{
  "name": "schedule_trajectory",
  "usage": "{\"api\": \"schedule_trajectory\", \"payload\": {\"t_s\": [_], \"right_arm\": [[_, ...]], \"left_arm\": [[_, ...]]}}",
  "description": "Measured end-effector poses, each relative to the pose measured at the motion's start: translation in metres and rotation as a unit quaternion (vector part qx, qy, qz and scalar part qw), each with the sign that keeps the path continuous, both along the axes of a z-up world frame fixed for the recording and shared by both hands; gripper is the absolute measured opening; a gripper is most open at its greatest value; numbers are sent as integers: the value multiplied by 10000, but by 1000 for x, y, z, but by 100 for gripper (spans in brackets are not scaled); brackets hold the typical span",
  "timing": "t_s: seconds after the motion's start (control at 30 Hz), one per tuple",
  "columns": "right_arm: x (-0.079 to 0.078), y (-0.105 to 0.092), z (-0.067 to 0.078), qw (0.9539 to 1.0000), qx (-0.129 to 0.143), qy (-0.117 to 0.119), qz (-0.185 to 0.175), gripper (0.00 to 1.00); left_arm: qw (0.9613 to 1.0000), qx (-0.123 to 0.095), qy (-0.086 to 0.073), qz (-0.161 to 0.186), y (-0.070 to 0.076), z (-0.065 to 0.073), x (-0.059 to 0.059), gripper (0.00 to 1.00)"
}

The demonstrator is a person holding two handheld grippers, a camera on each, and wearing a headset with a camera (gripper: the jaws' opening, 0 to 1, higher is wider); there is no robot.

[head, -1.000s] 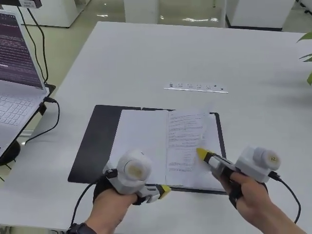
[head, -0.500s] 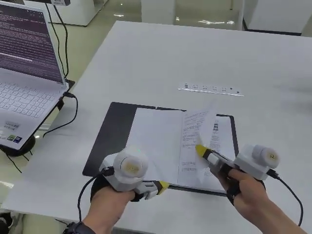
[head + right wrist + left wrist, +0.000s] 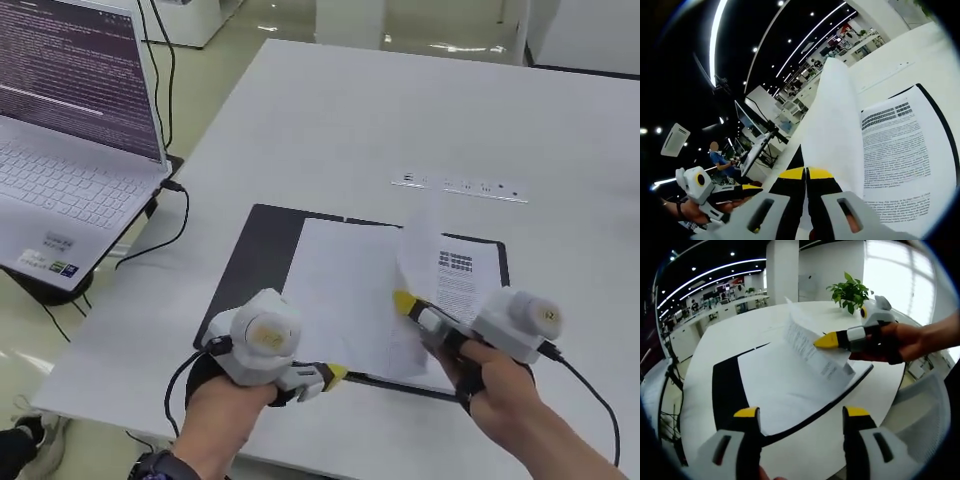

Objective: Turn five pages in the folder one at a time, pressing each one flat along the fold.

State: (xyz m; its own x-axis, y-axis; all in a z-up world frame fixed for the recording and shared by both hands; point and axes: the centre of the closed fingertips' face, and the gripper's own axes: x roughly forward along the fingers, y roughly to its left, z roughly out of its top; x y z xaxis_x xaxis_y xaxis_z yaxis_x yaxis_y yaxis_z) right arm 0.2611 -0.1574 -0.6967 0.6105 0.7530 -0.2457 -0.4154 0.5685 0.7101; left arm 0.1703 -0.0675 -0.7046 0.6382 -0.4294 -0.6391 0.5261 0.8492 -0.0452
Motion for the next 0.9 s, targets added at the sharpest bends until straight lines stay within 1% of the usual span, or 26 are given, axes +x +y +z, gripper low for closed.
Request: {"api": "schedule_trajectory", "payload": {"t_s": [0.13, 0.4, 0.47, 0.53, 0.63, 0.7, 0.9], "right_arm": [[-1, 21, 3, 9999, 51, 2, 122, 0], [-1, 53, 2, 9994, 112, 68, 320, 0], [-4, 62, 1, 9991, 124, 88, 397, 0], [-6, 70, -2, 9987, 112, 131, 472, 0], [-9, 81, -10, 9983, 121, 232, 529, 0], [-10, 86, -11, 9980, 160, 285, 532, 0], [-11, 102, -19, 9972, 207, 455, 553, 0]], "left_arm": [[10000, -26, -6, 78, 7, 1, 0, 66], [9997, -57, -20, 223, 22, 3, -3, 66], [9997, -47, -12, 258, 27, 2, -4, 66], [9996, -33, 0, 288, 30, 2, -6, 65], [9992, -89, 21, 378, 37, 1, -9, 65], [9991, -57, 29, 409, 42, 1, -11, 65], [9985, -89, 45, 543, 52, 1, -17, 64]]}}
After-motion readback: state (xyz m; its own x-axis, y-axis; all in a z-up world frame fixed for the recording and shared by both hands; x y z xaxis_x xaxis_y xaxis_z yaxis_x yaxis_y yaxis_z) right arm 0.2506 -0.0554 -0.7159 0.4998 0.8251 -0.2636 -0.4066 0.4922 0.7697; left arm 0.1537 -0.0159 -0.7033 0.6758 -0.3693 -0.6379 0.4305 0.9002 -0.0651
